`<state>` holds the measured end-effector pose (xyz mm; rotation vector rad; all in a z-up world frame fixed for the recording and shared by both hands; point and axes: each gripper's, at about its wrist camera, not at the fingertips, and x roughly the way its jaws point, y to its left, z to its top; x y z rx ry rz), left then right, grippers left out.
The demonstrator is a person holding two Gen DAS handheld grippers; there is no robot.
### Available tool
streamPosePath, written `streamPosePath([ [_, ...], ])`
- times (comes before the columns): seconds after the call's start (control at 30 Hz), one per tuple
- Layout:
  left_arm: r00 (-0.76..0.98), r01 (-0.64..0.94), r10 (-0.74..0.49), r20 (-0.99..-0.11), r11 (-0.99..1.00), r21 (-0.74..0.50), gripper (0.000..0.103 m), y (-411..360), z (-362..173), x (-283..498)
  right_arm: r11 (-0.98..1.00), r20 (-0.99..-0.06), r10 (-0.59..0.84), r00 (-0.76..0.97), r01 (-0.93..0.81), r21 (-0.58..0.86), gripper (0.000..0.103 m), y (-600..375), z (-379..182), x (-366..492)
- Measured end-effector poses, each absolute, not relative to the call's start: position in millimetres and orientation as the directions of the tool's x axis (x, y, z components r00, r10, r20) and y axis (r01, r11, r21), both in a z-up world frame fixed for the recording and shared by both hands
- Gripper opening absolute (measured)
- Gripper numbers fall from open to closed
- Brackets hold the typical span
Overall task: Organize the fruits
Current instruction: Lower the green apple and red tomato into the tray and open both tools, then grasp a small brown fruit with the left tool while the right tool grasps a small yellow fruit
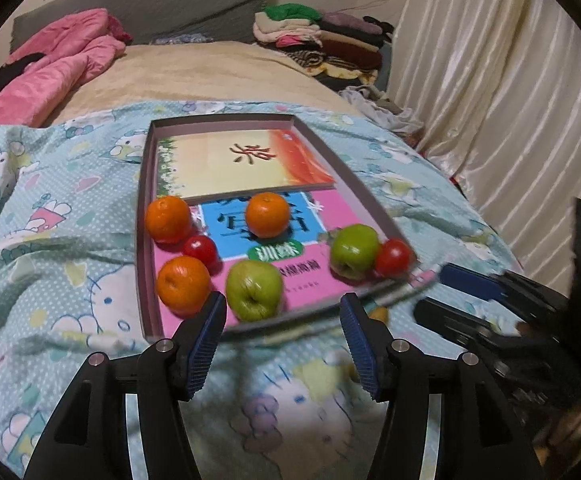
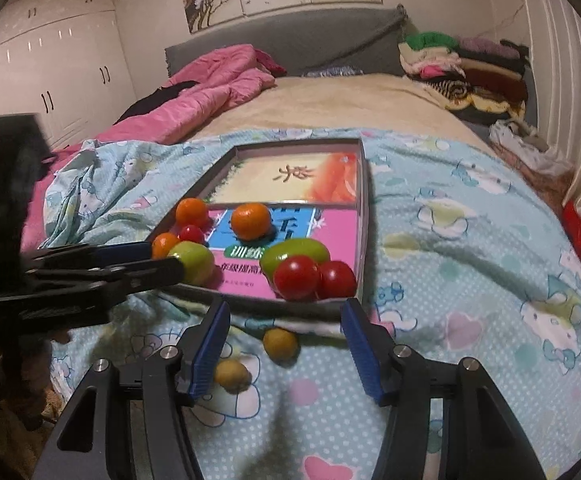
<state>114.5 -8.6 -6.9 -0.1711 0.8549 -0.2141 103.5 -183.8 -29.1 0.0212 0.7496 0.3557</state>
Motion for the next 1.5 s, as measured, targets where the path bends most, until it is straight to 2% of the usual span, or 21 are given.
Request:
streamPosePath([
  [0.37,0.539,0.229,-0.251,-0.804,0.962,-0.147,0.063,-51.7,-30.2,97.3,0.925,-0.740,0.362,0.567,-0.320,0.207,0.057,-182.2,-50.2,114.0],
  [0.6,0.480,0.240,-0.309,-0.821,0.946,-0.216,0.063,-58.8,-46.8,100.7,0.910,-0.786,0.403,0.469,-0.293,0.292,0.041,-187.6,-72.6,132.2],
  [0.67,0.473,0.238,-0.322,-0.820,0.943,-0.233,0.056,-59.0,-48.7,102.3,0.909,-0.788,0.405,0.463,-0.297,0.292,0.037,-186.2,-75.7,135.9],
  [0.73,0.475,0.238,-0.324,-0.818,0.942,-0.236,0.053,-59.3,-49.6,104.4,0.908,-0.789,0.403,0.464,-0.313,0.279,0.035,-182.6,-76.4,138.4],
  [0.8,0.470,0.237,-0.338,-0.815,0.938,-0.253,0.051,-59.7,-51.3,106.5,0.907,-0.797,0.394,0.457,-0.334,0.257,0.028,-176.1,-78.7,140.9],
  [0.93,0.460,0.244,-0.350,-0.816,0.933,-0.264,0.047,-65.1,-57.1,112.0,0.906,-0.801,0.389,0.456,-0.346,0.243,0.026,-171.2,-80.0,141.6],
  [1.03,0.451,0.248,-0.369,-0.813,0.926,-0.283,0.039,-69.3,-60.3,116.1,0.899,-0.789,0.411,0.457,-0.347,0.268,0.026,-174.7,-77.1,141.5],
  [1.13,0.454,0.251,-0.352,-0.818,0.932,-0.261,0.024,-72.2,-62.5,118.1,0.892,-0.774,0.429,0.466,-0.350,0.284,0.025,-177.9,-71.9,139.1],
  [1.37,0.489,0.235,-0.351,-0.799,0.934,-0.267,0.024,-58.0,-44.1,107.2,0.868,-0.715,0.485,0.503,-0.379,0.322,0.026,-182.3,-53.7,126.7],
  [1.5,0.555,0.182,-0.299,-0.776,0.954,-0.237,0.024,-36.4,-25.7,100.4,0.855,-0.679,0.506,0.531,-0.409,0.317,0.026,-179.5,-42.1,119.8],
])
